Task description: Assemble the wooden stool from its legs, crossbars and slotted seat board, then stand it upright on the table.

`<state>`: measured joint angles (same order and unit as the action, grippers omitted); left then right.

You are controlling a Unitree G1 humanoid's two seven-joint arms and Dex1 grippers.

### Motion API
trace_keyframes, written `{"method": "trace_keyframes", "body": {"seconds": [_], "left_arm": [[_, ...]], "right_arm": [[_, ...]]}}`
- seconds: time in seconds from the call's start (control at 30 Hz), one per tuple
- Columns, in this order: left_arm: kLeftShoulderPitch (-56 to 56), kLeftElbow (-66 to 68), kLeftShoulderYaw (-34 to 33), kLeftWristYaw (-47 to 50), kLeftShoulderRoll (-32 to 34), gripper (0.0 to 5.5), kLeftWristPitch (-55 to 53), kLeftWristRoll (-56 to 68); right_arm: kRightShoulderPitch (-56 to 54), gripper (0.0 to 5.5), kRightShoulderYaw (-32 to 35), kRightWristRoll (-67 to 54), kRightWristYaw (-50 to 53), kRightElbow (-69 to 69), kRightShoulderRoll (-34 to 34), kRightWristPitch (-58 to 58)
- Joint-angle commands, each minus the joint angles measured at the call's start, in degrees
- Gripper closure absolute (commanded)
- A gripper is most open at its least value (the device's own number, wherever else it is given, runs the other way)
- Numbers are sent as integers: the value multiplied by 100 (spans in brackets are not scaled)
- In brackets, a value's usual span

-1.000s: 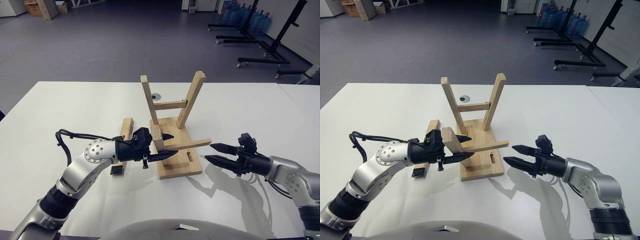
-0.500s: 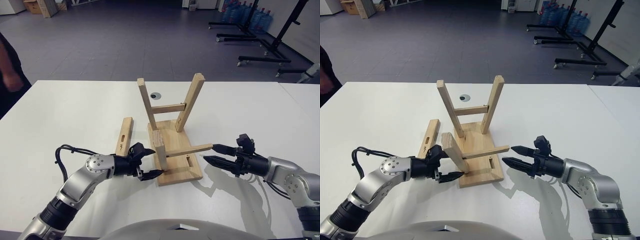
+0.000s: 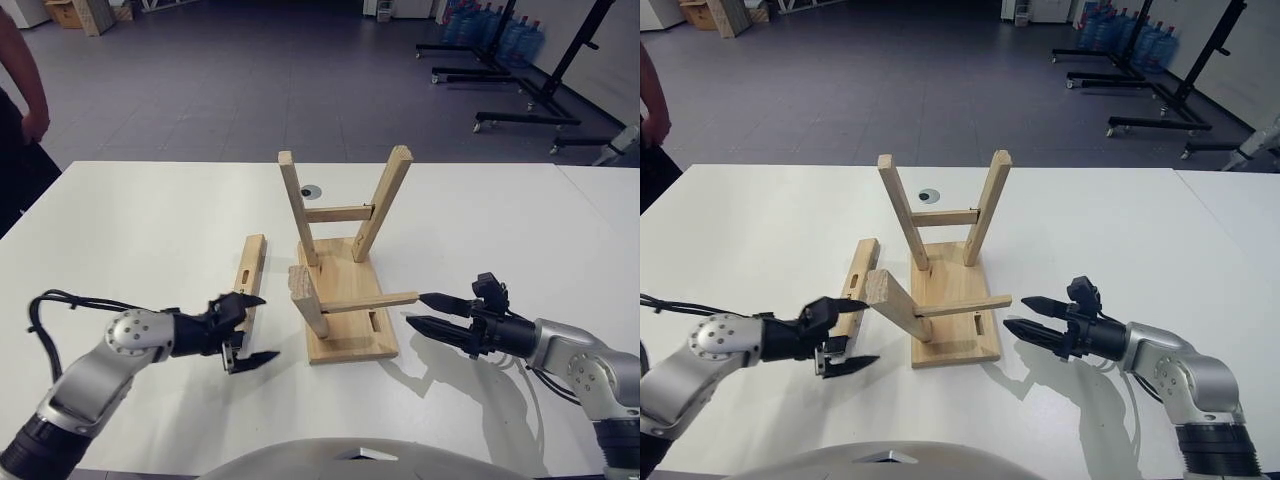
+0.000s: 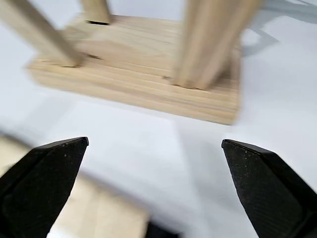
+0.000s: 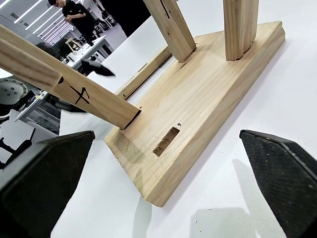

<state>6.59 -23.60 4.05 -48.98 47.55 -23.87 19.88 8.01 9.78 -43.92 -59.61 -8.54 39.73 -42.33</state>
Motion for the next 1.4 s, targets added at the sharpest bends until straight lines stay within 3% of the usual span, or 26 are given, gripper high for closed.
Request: {"method": "trace_keyframes", "body": {"seconds": [0.03,0.13,0.33,0.43,0.57,0.77,1.03,1.4], "left_arm": [[-414,-68,-1330,1000,-203,57,-1137,483],[-616,-615,-1527,1896,-522,57,-2364,666],[-1594,-1528,-1820,3958,-2380,57,-5241,968],[-1575,-1744,-1425,4781,-2880,57,-5884,458],[-977,-1554,-747,5321,-3159,57,-5724,-133],[-707,-1404,-444,5364,-3475,57,-5417,-419],[-356,128,-232,5322,-3754,57,-4058,-869],[-144,-404,-228,5475,-3890,221,-5067,-1068]], "right_arm": [[87,10,130,2,92,-96,-44,54],[176,10,210,-18,179,-154,-119,67],[298,10,289,-42,310,-244,-244,78],[369,10,317,-74,413,-319,-353,72],[319,10,251,-83,474,-345,-415,40],[285,10,230,-68,455,-305,-405,50],[115,10,73,10,384,-173,-378,80],[62,10,92,4,432,-127,-390,71]]}}
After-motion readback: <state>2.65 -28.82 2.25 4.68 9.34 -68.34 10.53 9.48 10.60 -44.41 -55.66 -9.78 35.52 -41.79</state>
